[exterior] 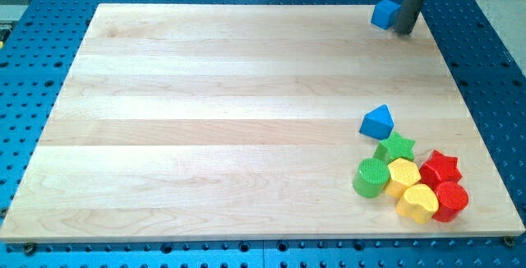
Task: Move the triangle to the top left of the green star
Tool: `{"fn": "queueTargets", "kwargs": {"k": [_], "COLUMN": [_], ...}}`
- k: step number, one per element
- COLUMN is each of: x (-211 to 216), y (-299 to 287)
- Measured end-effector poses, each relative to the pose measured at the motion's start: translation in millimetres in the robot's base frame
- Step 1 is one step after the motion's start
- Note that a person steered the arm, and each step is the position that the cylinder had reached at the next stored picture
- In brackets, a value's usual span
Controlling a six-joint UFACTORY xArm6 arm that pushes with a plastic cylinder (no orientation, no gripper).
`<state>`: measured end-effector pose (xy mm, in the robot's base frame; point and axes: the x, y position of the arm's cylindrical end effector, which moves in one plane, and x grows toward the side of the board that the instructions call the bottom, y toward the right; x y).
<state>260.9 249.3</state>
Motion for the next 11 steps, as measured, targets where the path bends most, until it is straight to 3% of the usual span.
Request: {"fn": "queueTargets", "kwargs": {"k": [1, 3, 5, 7, 8, 9, 10, 11], "x": [18, 138, 207, 227, 214, 207, 230, 193], "y": [-15, 48, -4, -102, -158, -178, -179, -202]}}
